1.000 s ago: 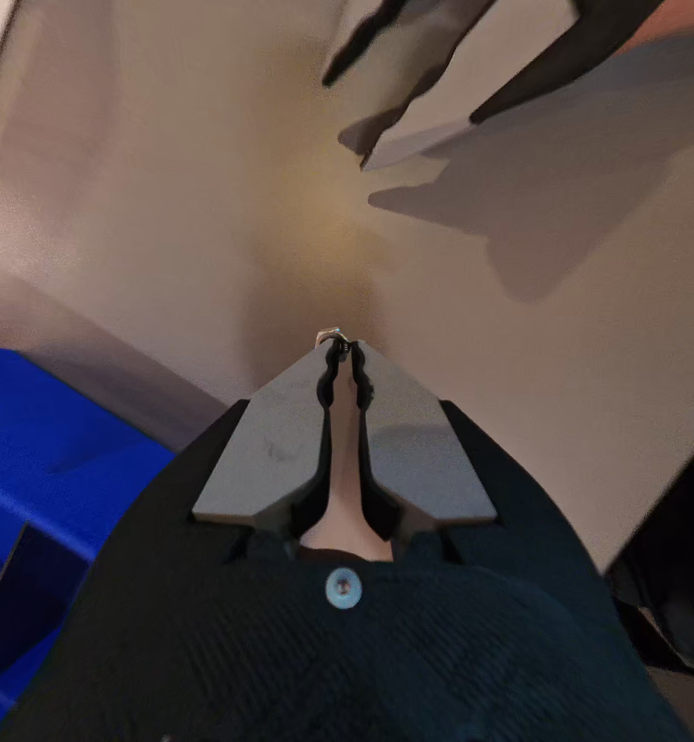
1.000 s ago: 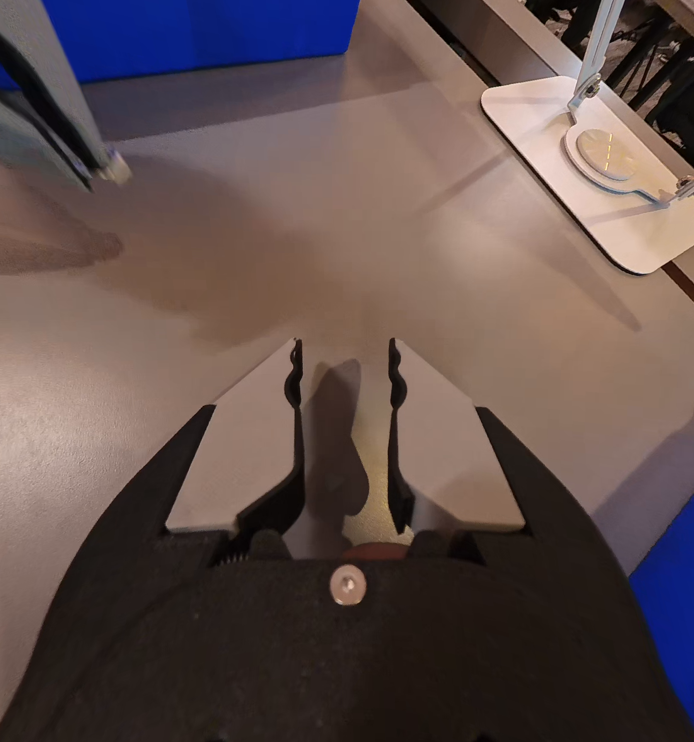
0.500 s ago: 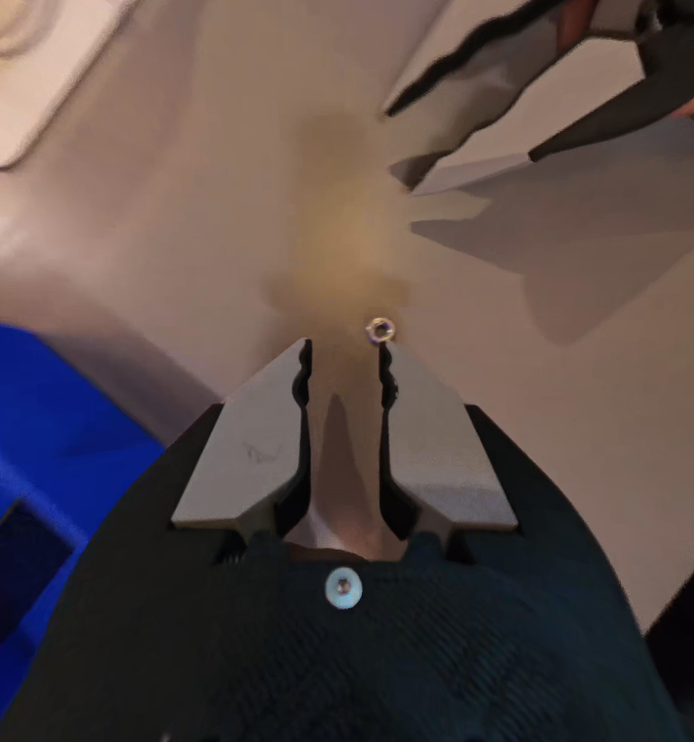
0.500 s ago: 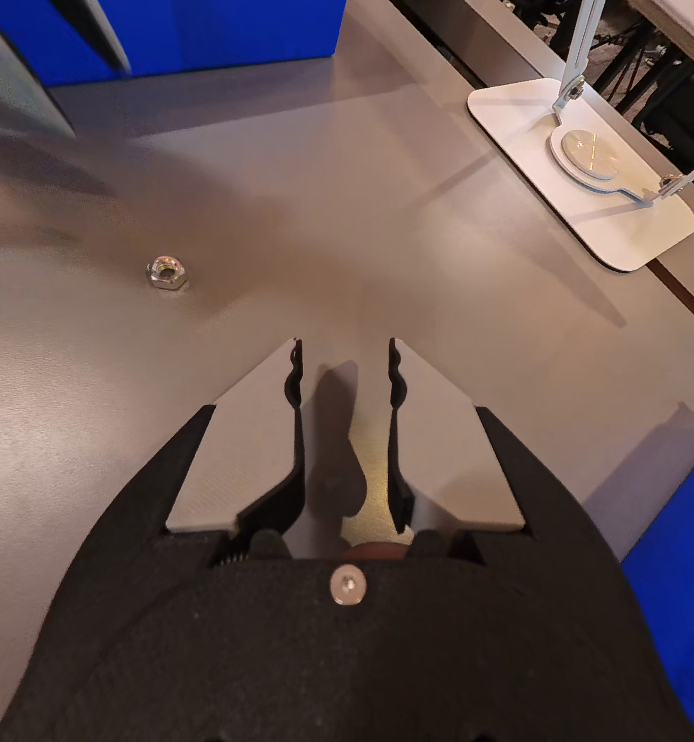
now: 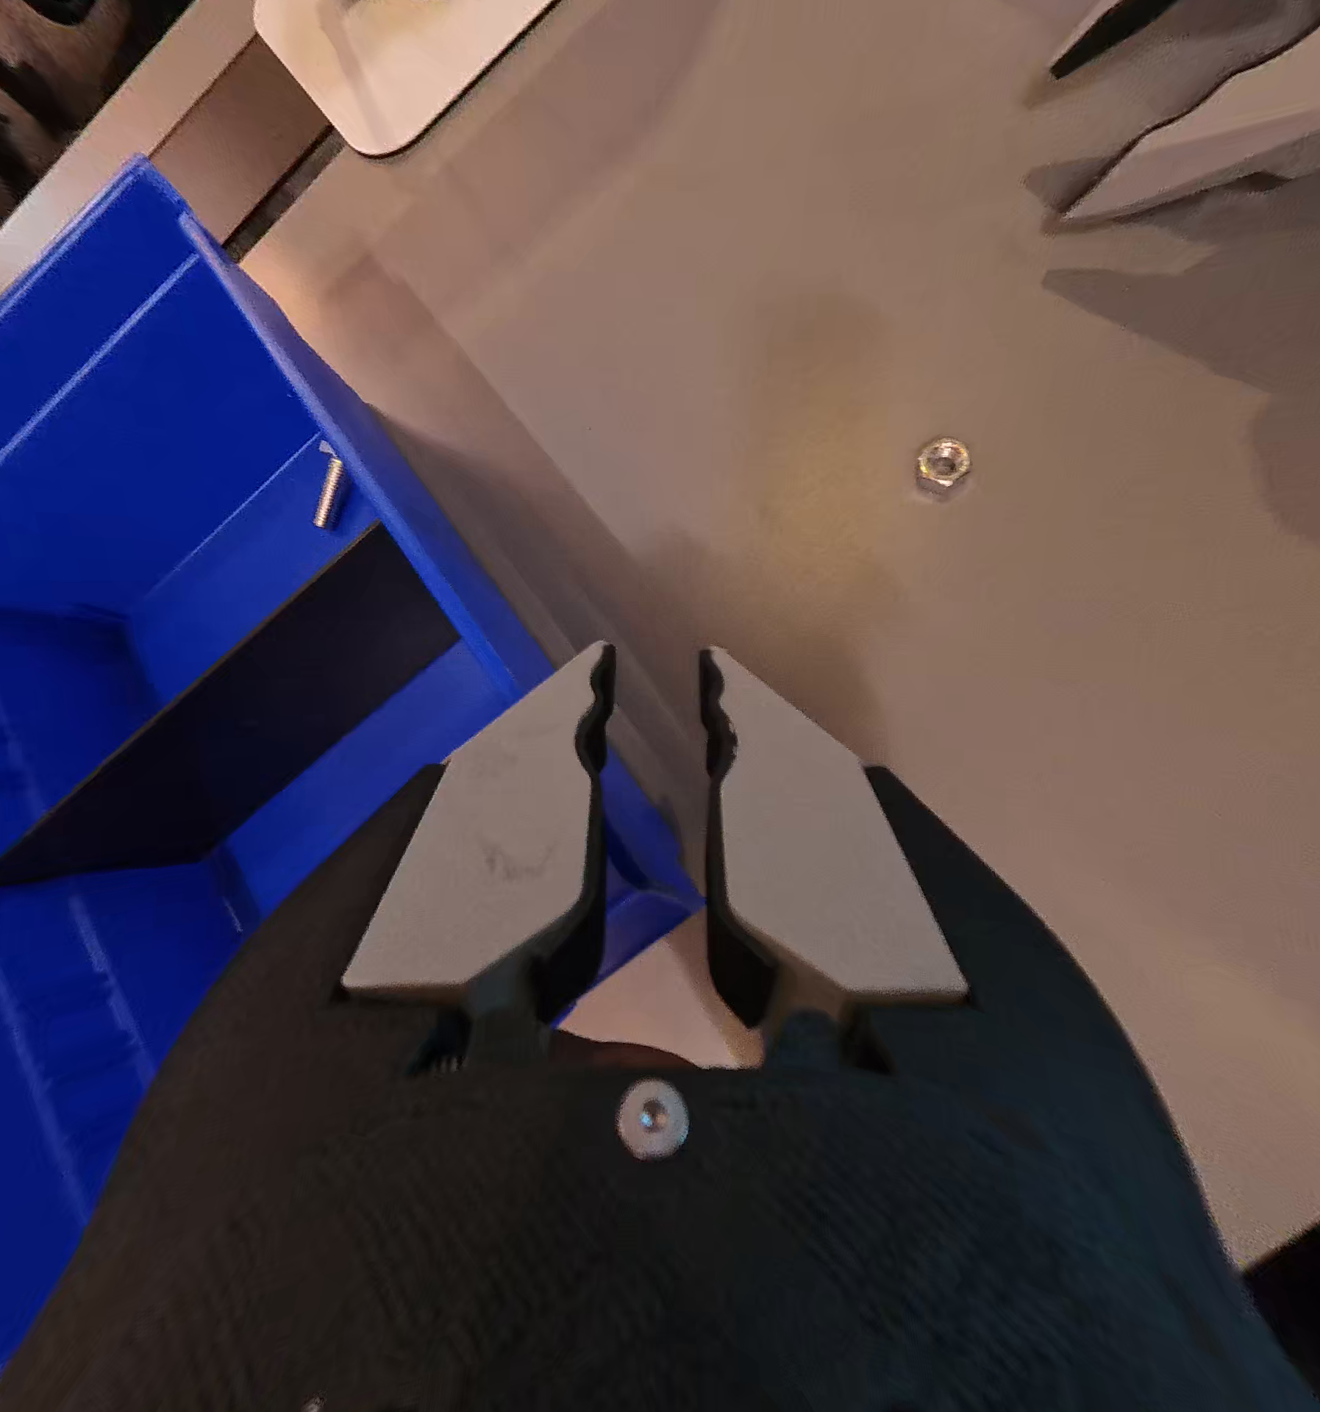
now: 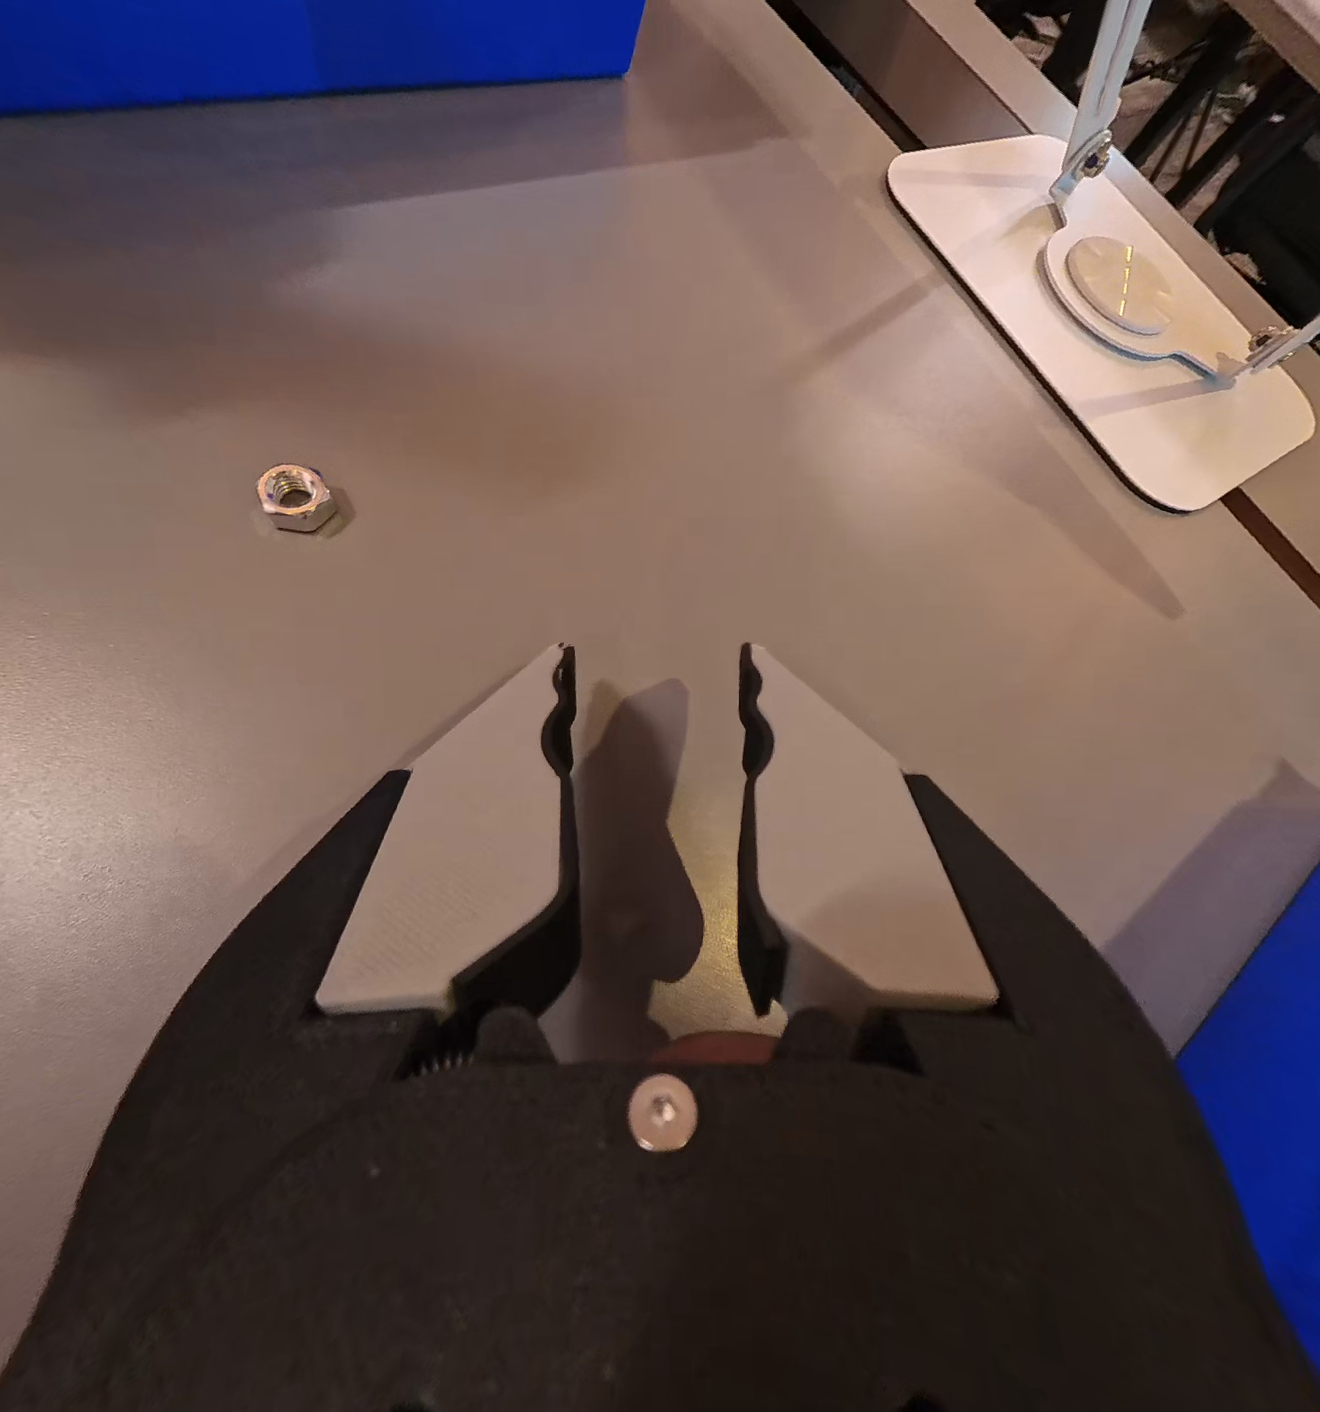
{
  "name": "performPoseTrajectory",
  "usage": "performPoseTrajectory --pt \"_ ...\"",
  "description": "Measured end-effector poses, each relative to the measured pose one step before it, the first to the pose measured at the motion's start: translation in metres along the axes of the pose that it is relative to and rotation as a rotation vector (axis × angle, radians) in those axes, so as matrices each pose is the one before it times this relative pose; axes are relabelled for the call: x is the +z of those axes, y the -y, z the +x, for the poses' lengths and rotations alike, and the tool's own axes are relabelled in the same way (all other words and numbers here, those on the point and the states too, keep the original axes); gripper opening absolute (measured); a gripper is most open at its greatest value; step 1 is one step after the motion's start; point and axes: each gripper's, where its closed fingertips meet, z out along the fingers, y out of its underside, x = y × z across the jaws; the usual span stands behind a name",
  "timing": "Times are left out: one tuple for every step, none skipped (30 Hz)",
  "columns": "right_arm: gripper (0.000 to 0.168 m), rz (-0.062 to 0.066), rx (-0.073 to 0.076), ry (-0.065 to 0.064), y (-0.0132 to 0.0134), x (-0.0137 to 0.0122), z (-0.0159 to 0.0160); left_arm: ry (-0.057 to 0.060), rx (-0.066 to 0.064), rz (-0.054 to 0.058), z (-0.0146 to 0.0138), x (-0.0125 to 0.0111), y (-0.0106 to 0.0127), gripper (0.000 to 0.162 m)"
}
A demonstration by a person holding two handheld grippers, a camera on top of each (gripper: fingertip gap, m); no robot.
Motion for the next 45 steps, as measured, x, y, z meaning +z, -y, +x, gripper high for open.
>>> performPoseTrajectory --pt "0.04 0.0024 0.0057 -0.0024 0.00016 -0.0006 0.00155 -0.0177 -0.0086 0.0055 0.00144 -0.00171 -0.00052 0.021" --pt "0.04 0.0029 0.006 -0.0018 0.00013 -0.0005 0.00152 -0.0171 -0.0048 0.0132 0.00107 -0.00231 -0.00009 0.022" --pt "0.04 0.0033 0.0063 -0.0005 0.00012 -0.00041 0.0013 -0.025 -0.0068 0.0191 0.00175 -0.00324 0.00089 0.025" --pt "0.04 0.0035 0.0057 -0.0004 0.00022 -0.00026 0.00102 -0.0328 -0.0167 0.0286 0.00188 -0.00452 0.00324 0.028" --pt "0.04 0.0034 0.0043 -0.0015 0.00012 -0.00014 0.00104 -0.0318 -0.0222 0.0448 0.00097 -0.00636 0.00691 0.029" --pt "0.039 0.0016 0.0028 -0.0014 -0.00005 0.00016 0.00065 -0.0221 -0.0217 0.0551 -0.00122 -0.00775 0.00962 0.029" --pt "0.039 -0.0015 0.0011 -0.0004 -0.00055 0.00028 0.00041 -0.0089 -0.0197 0.0529 -0.00388 -0.00812 0.01076 0.029" --pt "0.039 -0.0036 -0.0002 -0.0005 -0.00091 0.00061 0.00018 0.0029 -0.0176 0.049 -0.00625 -0.00772 0.01137 0.029" --pt "0.039 -0.0043 -0.0011 -0.0011 -0.00115 0.00054 0.00029 0.0082 -0.0132 0.0426 -0.00768 -0.00645 0.01109 0.028" --pt "0.039 -0.0047 -0.0013 -0.0017 -0.00101 0.00062 0.00045 0.01 -0.0055 0.0311 -0.00835 -0.00447 0.00982 0.028" --pt "0.039 -0.0036 0.0002 -0.0027 -0.00105 0.0004 0.00084 0.0087 0.0025 0.0216 -0.00837 -0.00207 0.00828 0.028" --pt "0.039 -0.001 0.0031 -0.0021 -0.00068 0.00024 0.00096 0.0071 0.0073 0.0181 -0.00853 0.0 0.00754 0.028" --pt "0.039 0.0001 0.0065 -0.0007 -0.00059 0.00012 0.00114 0.005 0.0056 0.0137 -0.00831 0.0016 0.00668 0.028" --pt "0.039 0.0004 0.0091 -0.0003 -0.00054 -0.00006 0.00132 -0.0023 0.0044 0.0005 -0.00741 0.00285 0.0048 0.029" --pt "0.039 0.002 0.0109 -0.0012 -0.00036 -0.00009 0.00162 -0.0056 0.0053 -0.013 -0.00667 0.00363 0.00291 0.029" --pt "0.039 0.0055 0.0115 -0.0025 0.00007 -0.00042 0.00195 -0.002 0.0067 -0.0163 -0.00671 0.00407 0.00215 0.029" --pt "0.037 0.0121 0.0108 -0.0027 0.00127 -0.00071 0.00189 -0.0028 0.0114 -0.0174 -0.00595 0.00459 0.00158 0.029" --pt "0.035 0.0202 0.0091 -0.0013 0.00267 -0.0015 0.00167 -0.0024 0.0172 -0.0192 -0.00551 0.00476 0.00088 0.029" --pt "0.033 0.0238 0.008 -0.0012 0.00336 -0.0019 0.00145 0.0078 0.0183 -0.0148 -0.00668 0.00489 0.00106 0.029" --pt "0.033 0.0194 0.009 -0.0045 0.00287 -0.00197 0.00187 0.0119 0.0167 -0.0178 -0.00714 0.00519 -0.00019 0.029" --pt "0.033 0.0122 0.0099 -0.006 0.0018 -0.00145 0.00211 0.0019 0.0145 -0.0264 -0.00543 0.0056 -0.00236 0.029" --pt "0.033 0.0078 0.0096 -0.0038 0.00109 -0.00105 0.00168 -0.0082 0.0149 -0.0312 -0.00376 0.00612 -0.00369 0.029" --pt "0.034 0.0076 0.0092 -0.0002 0.00086 -0.00046 0.00118 -0.0014 0.0125 -0.0196 -0.00462 0.00638 -0.00266 0.029" --pt "0.034 0.0098 0.0078 0.004 0.00092 -0.00026 0.00045 0.0039 0.0077 -0.0066 -0.00557 0.00645 -0.00089 0.029" --pt "0.034 0.0126 0.0053 0.0047 0.0011 -0.00015 0.00027 -0.0015 0.0029 -0.0039 -0.00525 0.00639 -0.00103 0.029" --pt "0.034 0.0134 0.0034 0.0011 0.00126 -0.00033 0.0007 -0.0096 0.0014 -0.0042 -0.0044 0.00623 -0.00151 0.029" --pt "0.034 0.0153 0.004 -0.0014 0.00198 -0.00066 0.00108 -0.01 -0.0006 -0.0048 -0.00462 0.00567 -0.00176 0.029" --pt "0.034 0.0203 0.0065 -0.0056 0.00296 -0.00113 0.00172 -0.0115 0.0082 -0.0243 -0.00487 0.00536 -0.00319 0.028" --pt "0.034 0.0193 0.0145 -0.011 0.00314 -0.00124 0.00229 0.0009 0.0013 -0.0466 -0.00591 0.00424 -0.00594 0.028" --pt "0.034 0.0168 0.0243 -0.006 0.00358 -0.00094 0.00122 0.0124 0.0049 -0.0273 -0.00585 0.00387 -0.00333 0.028" --pt "0.034 0.0197 0.0221 0.0071 0.00444 -0.00017 -0.00143 0.012 0.0093 -0.0074 -0.00364 0.0046 -0.00013 0.028" --pt "0.034 0.0191 0.0107 0.0087 0.00438 0.00063 -0.00211 -0.0067 0.0152 -0.0164 -0.00017 0.00579 -0.00237 0.028" --pt "0.034 0.0119 -0.0008 0.0024 0.00304 0.00143 -0.00137 -0.0047 0.0083 -0.0282 -0.00055 0.00747 -0.00435 0.028" --pt "0.034 0.0032 -0.0082 0.001 0.00139 0.00189 -0.00115 -0.0027 0.0002 -0.029 -0.00061 0.00905 -0.00431 0.028" --pt "0.034 -0.004 -0.0121 0.0036 -0.00028 0.00217 -0.00136 -0.0126 0.0061 -0.0419 0.00137 0.00965 -0.00672 0.028" --pt "0.034 -0.0089 -0.0136 0.0029 -0.00184 0.00195 -0.00123 -0.0053 0.0137 -0.0517 0.00046 0.00971 -0.00824 0.029" --pt "0.034 -0.0112 -0.0119 0.0008 -0.00286 0.00154 -0.00094 0.0227 0.0143 -0.0497 -0.00376 0.00925 -0.00766 0.029" --pt "0.035 -0.0108 -0.0084 0.0037 -0.00257 0.00105 -0.0013 0.0306 0.0131 -0.0433 -0.00461 0.00829 -0.00618 0.029" --pt "0.035 -0.0057 -0.0071 0.0072 -0.00088 0.00038 -0.0017 0.0183 0.01 -0.0313 -0.00251 0.00704 -0.0042 0.029" --pt "0.035 0.0008 -0.0066 0.0069 0.00026 -0.00021 -0.0017 0.0023 0.0087 -0.0213 0.00021 0.00607 -0.00276 0.029" --pt "0.034 0.0018 -0.0059 0.0081 0.00012 -0.00056 -0.00198 -0.0075 0.0069 -0.0149 0.00168 0.00502 -0.00196 0.029" --pt "0.034 -0.0001 -0.005 0.0081 -0.00024 -0.00057 -0.00176 -0.0107 -0.0008 -0.0111 0.00168 0.00407 -0.00189 0.029" --pt "0.034 0.0 -0.0027 0.0034 -0.00023 -0.00079 -0.00098 -0.0177 -0.0079 -0.0101 0.00204 0.00326 -0.00229 0.029" --pt "0.034 0.0027 0.0018 -0.0005 0.00011 -0.001 -0.00018 -0.0073 -0.0089 -0.0031 -0.00022 0.0026 -0.0011 0.029" --pt "0.035 0.0051 0.0076 0.002 0.00063 -0.00106 -0.00052 0.0057 -0.0105 0.0129 -0.00259 0.00252 0.00168 0.029"
